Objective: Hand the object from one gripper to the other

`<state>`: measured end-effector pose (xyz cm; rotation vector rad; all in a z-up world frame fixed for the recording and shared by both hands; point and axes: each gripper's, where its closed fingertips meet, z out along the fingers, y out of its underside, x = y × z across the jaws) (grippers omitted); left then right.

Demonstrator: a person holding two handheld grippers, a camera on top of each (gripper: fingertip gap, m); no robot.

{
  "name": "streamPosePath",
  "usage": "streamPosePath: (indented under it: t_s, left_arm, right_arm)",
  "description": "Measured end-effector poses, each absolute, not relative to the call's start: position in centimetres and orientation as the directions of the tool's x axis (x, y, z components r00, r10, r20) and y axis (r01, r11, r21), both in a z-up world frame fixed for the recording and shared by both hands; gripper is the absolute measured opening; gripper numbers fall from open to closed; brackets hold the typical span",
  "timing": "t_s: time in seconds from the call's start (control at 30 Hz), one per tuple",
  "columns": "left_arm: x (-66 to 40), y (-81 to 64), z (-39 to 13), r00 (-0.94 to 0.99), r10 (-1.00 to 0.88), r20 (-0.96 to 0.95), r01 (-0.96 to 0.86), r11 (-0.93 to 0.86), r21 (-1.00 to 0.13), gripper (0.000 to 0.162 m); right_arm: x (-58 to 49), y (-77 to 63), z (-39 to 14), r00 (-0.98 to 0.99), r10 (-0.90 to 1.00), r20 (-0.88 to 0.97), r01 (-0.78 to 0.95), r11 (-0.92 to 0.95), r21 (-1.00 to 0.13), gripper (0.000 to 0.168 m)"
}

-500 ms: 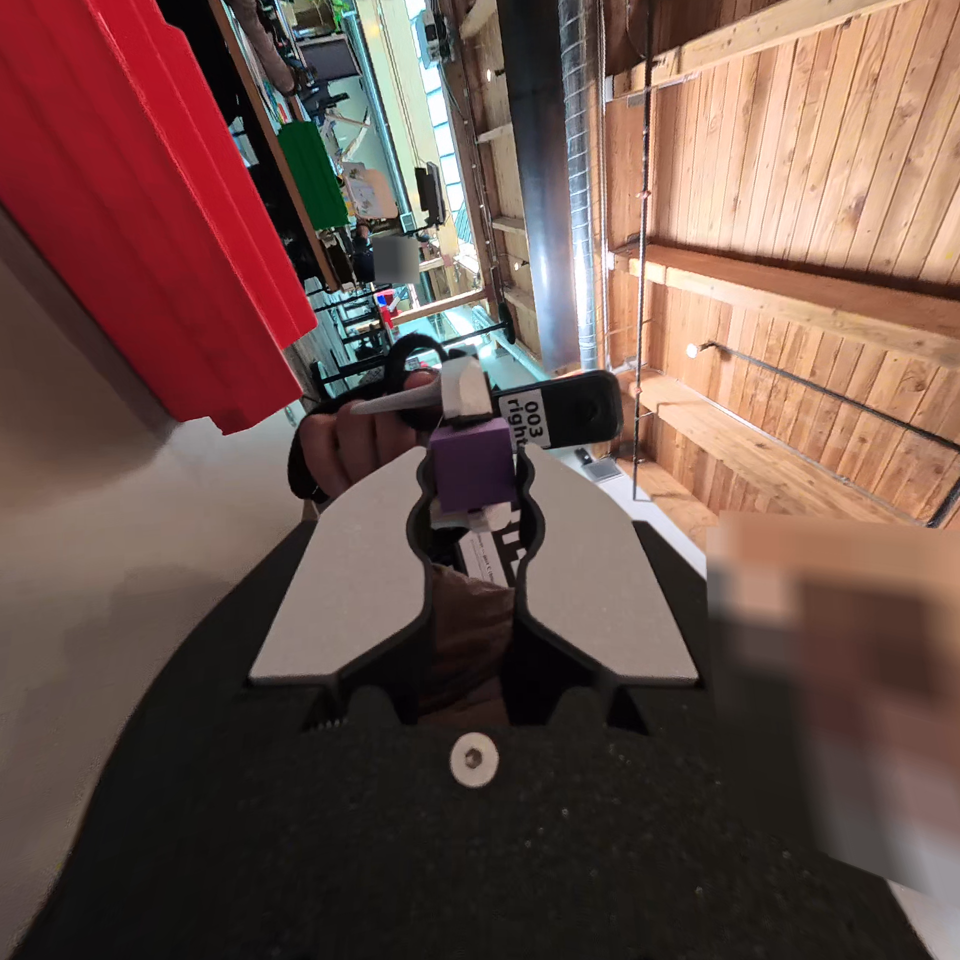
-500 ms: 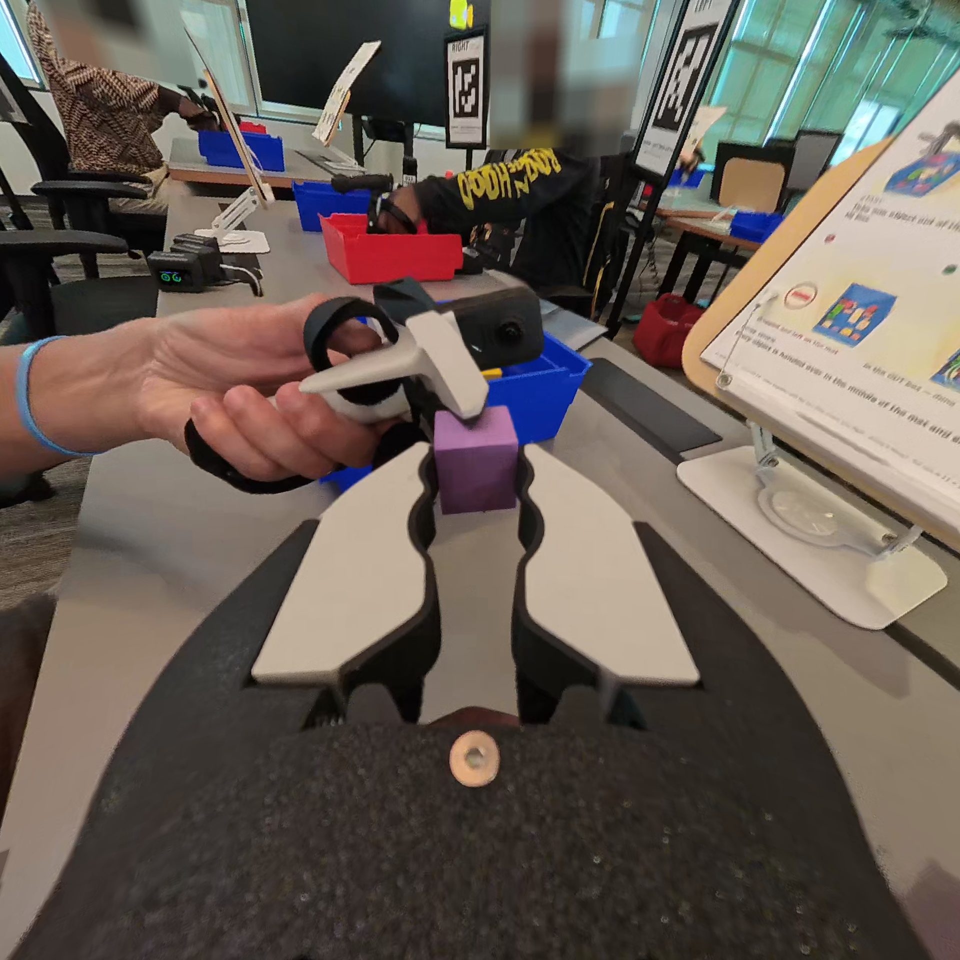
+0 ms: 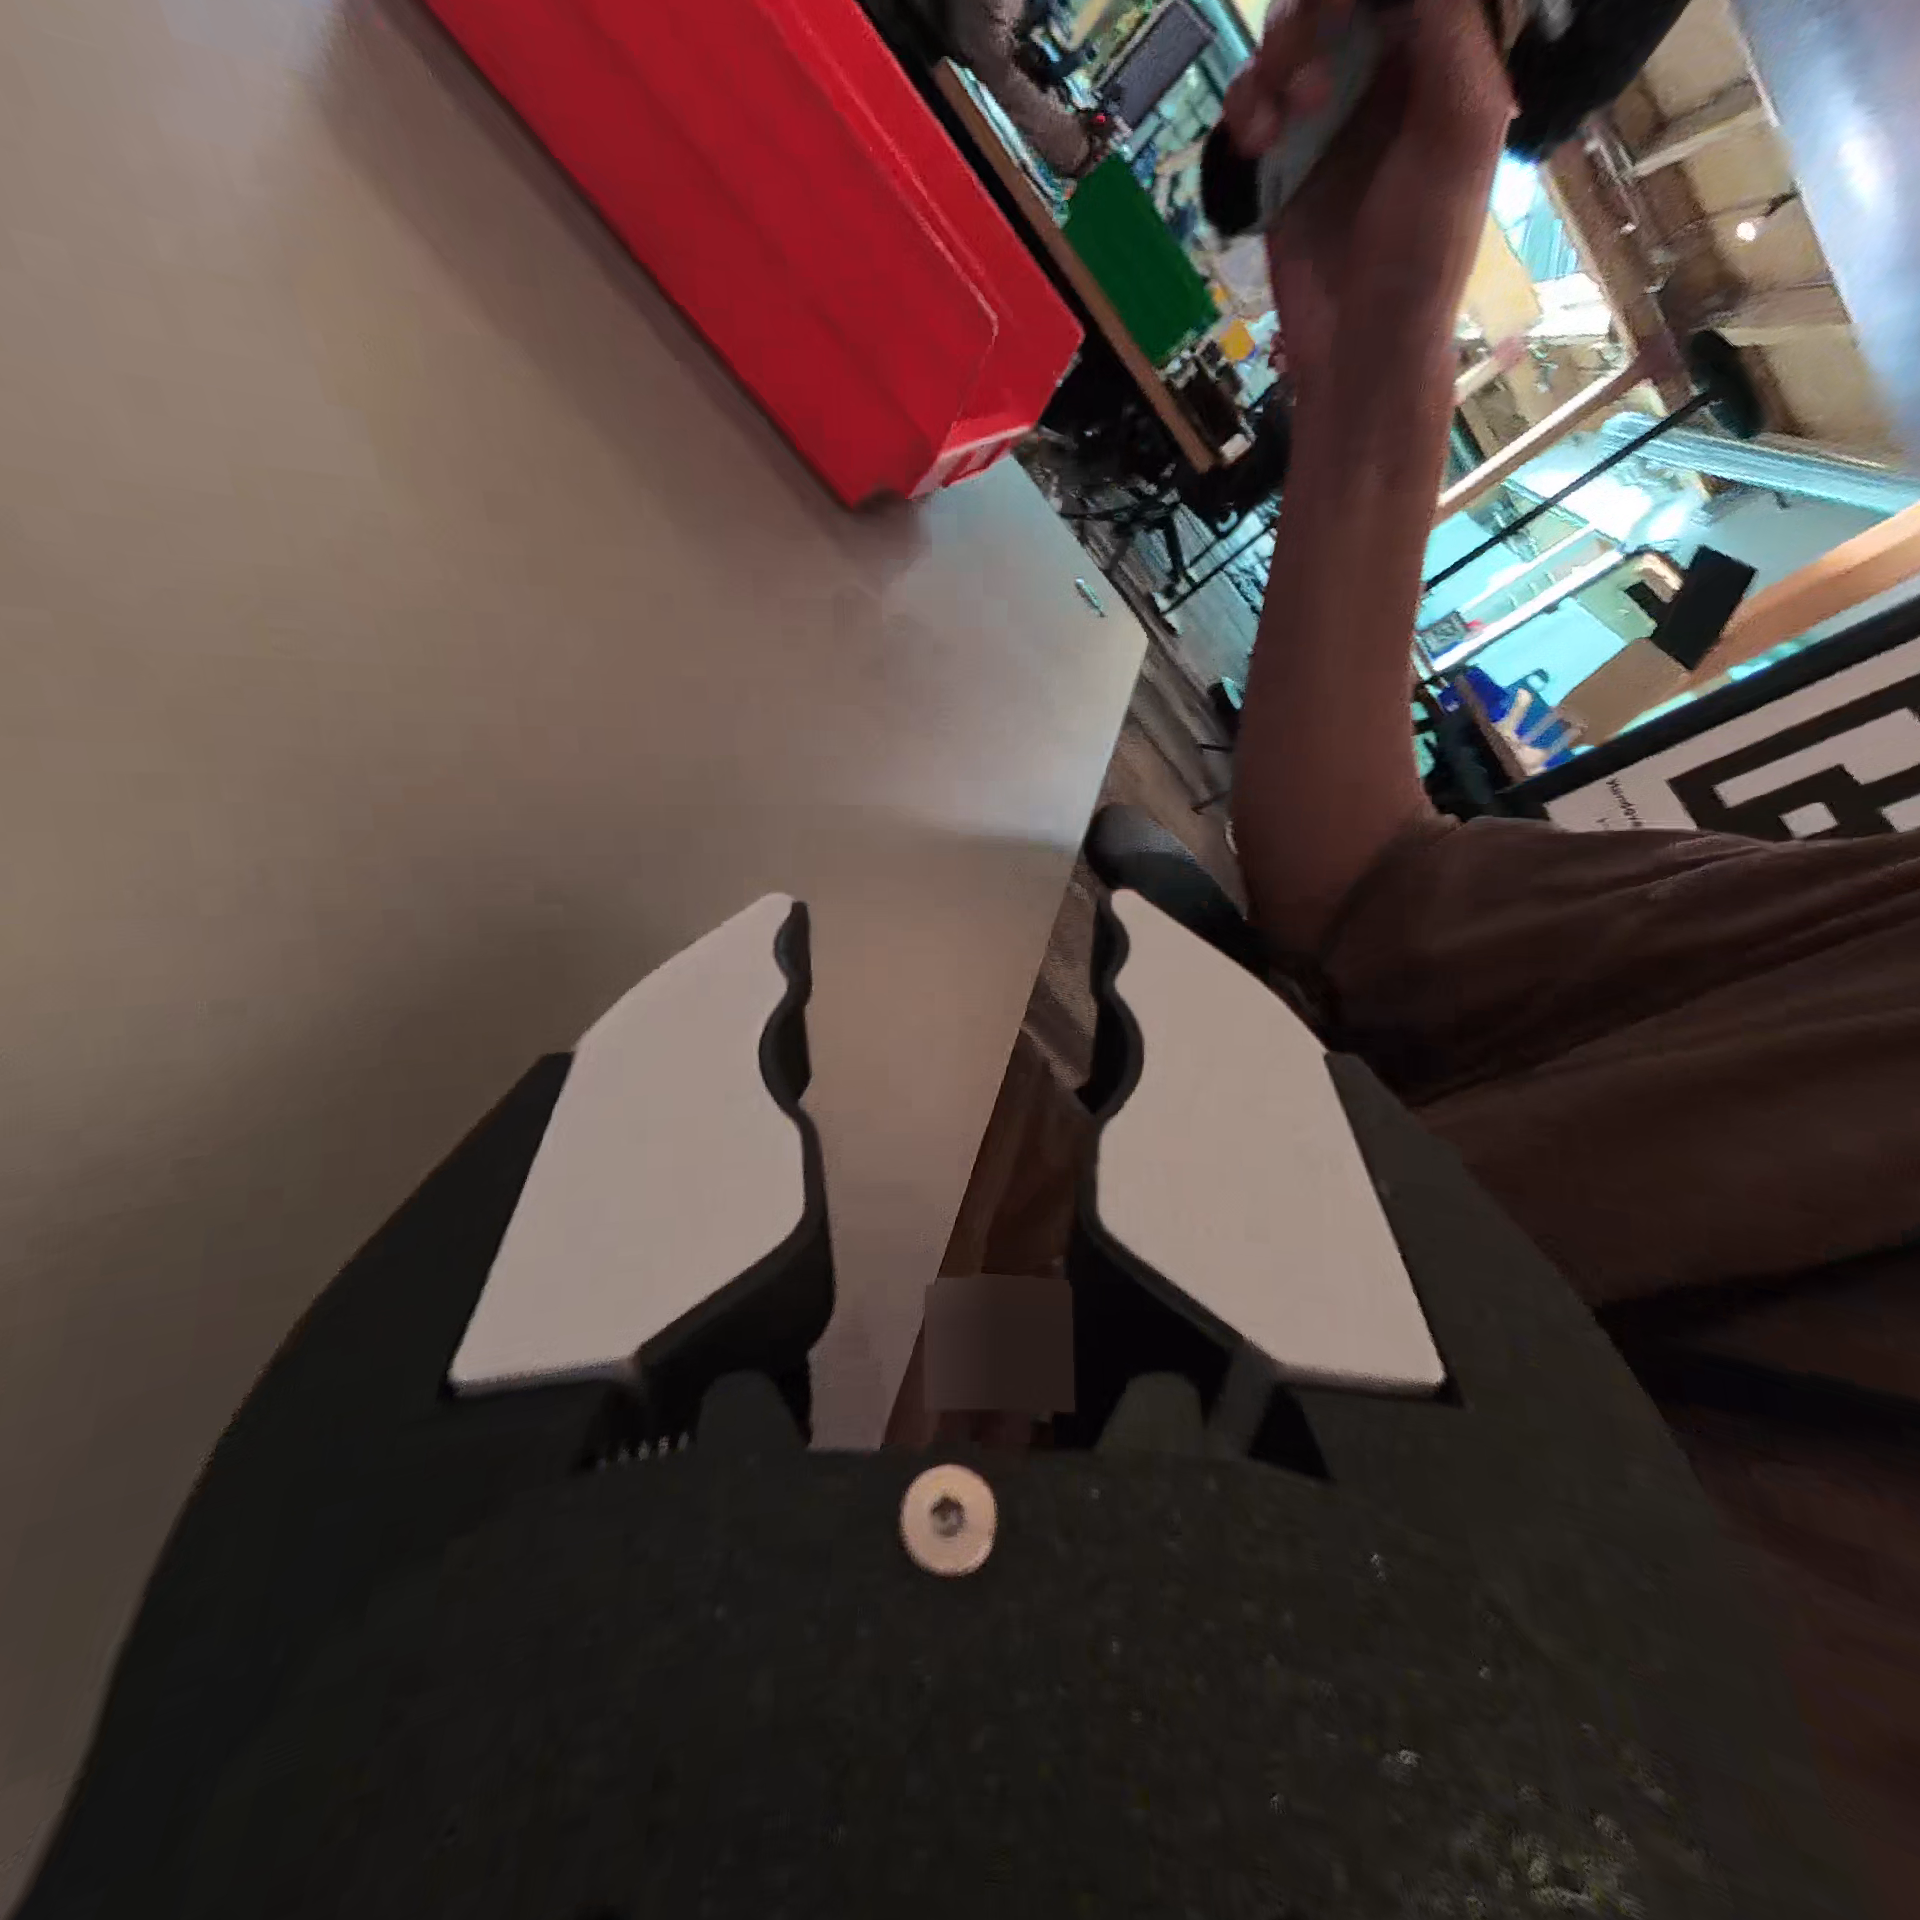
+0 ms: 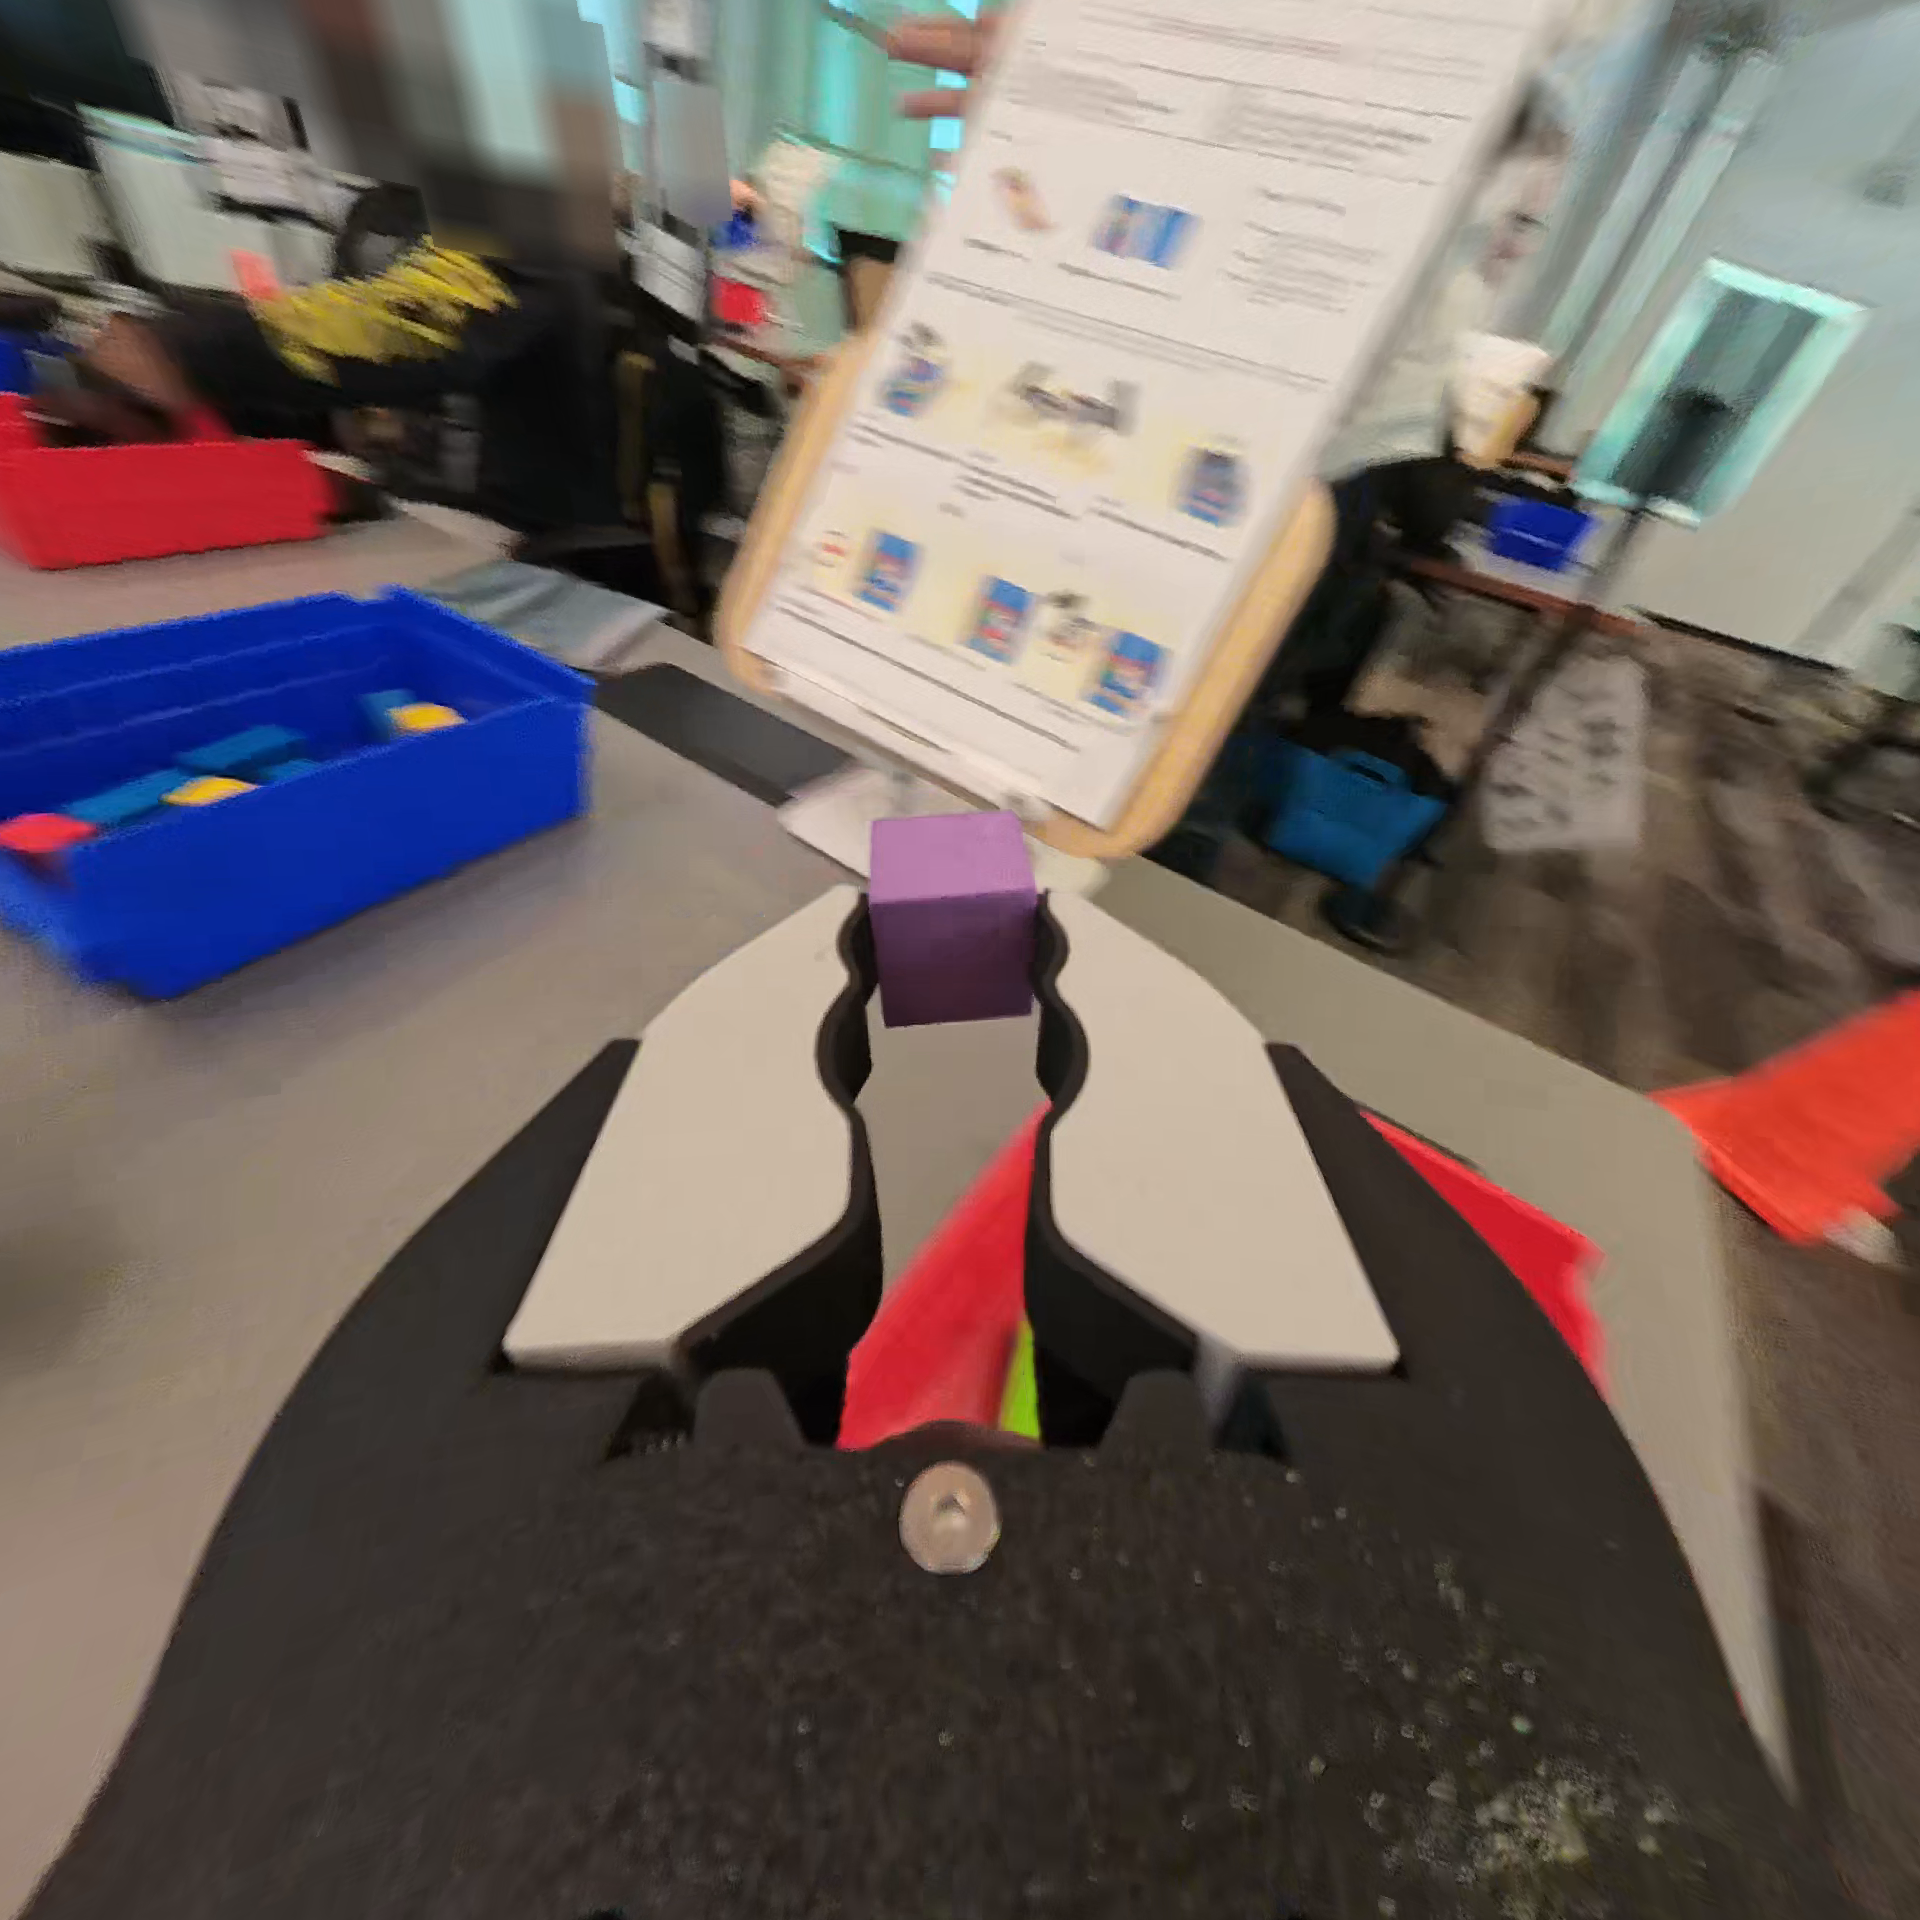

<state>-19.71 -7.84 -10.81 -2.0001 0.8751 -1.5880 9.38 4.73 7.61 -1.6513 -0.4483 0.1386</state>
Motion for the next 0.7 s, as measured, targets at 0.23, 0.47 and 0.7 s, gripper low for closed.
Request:
streamPosePath:
  t_s: [0.23,0.47,0.7]
  left_arm:
    - [-20.5,-8.1,-11.9,0.153,-0.717,0.681,-0.234,-0.695,-0.679,0.052]
    - [-20.4,-8.4,-11.8,0.136,-0.714,0.687,-0.255,-0.695,-0.672,0.051]
    - [-20.1,-8.7,-12.3,0.126,-0.707,0.696,-0.287,-0.697,-0.657,0.051]
  right_arm:
    - [20.3,5.9,-2.4,0.98,0.131,0.15,0.199,-0.585,-0.786,0.028]
    - [19.6,4.8,-13.4,0.989,0.081,-0.127,0.021,-0.909,-0.416,0.028]
    - [19.2,3.0,-18.0,0.988,0.151,0.026,0.153,-0.973,-0.174,0.028]
